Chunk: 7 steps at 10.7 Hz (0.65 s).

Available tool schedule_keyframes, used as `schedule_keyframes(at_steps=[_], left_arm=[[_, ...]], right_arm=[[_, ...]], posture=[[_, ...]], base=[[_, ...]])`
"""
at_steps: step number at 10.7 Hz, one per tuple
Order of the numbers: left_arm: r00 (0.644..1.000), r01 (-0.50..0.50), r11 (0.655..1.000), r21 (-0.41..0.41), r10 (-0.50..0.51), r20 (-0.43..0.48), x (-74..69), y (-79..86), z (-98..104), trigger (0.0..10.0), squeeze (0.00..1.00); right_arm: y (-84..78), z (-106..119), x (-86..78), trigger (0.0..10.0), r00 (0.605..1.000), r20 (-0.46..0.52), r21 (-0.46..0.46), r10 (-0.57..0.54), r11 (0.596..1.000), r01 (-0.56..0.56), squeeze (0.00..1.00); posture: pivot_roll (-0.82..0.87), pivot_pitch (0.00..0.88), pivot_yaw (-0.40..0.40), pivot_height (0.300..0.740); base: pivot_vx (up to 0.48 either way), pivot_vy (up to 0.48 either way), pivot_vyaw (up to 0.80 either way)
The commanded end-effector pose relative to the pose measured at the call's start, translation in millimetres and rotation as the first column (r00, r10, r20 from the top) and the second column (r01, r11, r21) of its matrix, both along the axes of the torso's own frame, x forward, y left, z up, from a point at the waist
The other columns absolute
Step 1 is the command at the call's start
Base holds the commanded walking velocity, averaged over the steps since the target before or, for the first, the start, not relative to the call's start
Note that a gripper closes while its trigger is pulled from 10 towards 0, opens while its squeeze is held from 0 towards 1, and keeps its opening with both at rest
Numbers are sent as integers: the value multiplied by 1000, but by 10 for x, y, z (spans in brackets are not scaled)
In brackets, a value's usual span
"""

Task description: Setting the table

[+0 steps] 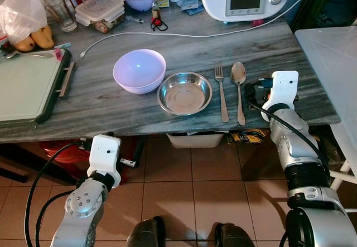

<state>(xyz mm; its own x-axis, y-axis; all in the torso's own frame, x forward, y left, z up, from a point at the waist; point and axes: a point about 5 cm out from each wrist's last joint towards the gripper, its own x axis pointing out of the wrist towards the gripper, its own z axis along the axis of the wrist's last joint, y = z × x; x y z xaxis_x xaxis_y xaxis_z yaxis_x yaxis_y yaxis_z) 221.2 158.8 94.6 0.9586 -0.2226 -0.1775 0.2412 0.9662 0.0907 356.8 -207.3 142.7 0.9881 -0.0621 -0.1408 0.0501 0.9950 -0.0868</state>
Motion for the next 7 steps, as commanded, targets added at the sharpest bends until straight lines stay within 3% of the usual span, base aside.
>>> schedule_keyframes(at_steps=[1,7], left_arm=[[1000,6,1000,6,-6,-2,-7,13,14,10000,0],[1000,4,1000,8,-4,0,12,2,12,10000,0]], right_arm=[[100,-93,-12,10000,998,-48,12,43,999,-43,263],[182,-47,30,10000,994,-25,-15,105,994,-106,263]], posture=[[90,189,120,740],[94,182,117,740]], base=[[0,0,0],[0,0,0]])
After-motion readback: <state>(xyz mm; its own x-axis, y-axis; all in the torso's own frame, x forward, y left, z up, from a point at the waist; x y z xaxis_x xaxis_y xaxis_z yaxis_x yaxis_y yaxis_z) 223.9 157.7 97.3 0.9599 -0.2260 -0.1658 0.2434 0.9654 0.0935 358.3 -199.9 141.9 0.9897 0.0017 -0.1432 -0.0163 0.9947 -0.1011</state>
